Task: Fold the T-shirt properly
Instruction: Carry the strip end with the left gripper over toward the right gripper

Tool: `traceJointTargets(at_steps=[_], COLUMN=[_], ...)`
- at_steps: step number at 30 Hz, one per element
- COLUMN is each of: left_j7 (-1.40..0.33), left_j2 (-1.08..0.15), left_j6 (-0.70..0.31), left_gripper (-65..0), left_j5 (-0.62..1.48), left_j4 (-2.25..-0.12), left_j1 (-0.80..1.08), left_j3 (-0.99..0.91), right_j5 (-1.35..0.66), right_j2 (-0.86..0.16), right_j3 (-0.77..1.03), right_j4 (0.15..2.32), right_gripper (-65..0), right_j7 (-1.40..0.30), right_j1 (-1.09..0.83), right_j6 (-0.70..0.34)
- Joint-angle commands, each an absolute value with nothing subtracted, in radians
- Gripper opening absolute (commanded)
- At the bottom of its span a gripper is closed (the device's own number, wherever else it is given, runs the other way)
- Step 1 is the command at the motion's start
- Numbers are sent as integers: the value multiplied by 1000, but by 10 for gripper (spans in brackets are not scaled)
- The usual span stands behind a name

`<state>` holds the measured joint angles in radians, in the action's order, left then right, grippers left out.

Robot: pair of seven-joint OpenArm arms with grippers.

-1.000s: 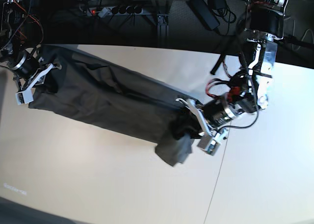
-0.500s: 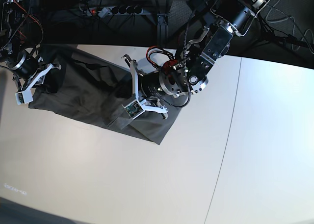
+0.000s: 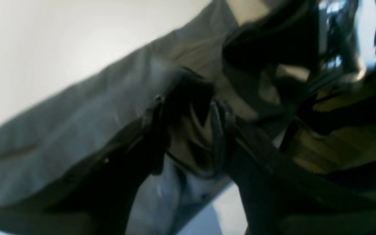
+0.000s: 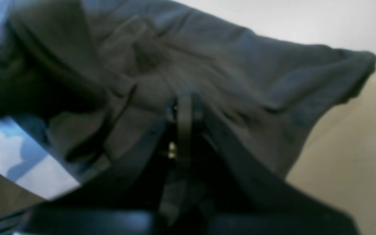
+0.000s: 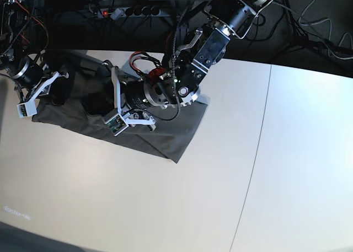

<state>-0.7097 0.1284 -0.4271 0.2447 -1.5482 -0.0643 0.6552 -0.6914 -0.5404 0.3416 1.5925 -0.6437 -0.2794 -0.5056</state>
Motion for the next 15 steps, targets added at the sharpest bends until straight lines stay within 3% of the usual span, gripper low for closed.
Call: traceJointTargets(at_steps=[1,6,11,15], left_j7=[-691,-726,-792,-798], left_j2=[144,147,147,147], left_j6=[-397,-353,-351,-352], left_gripper=[-394,-394,-394,-394], left_j5=[245,182,201,283], left_j4=[-1566,-1570,-1595,-1629], left_j1=[-81,-86,-103,-102], left_j3=[655,646,609,601], right_j5=[-707,-709,-745,-772], right_j2=[-562,-562,-562,-569], right_j3=[350,405,546,611], right_j4=[1609,1609,1609,1602], right_gripper=[-650,-626,-330,-276], right_j7=[-625,-625,-635,-725], right_j1=[-272,-272,-273,-281], right_j6=[-579,-567,-547,-547])
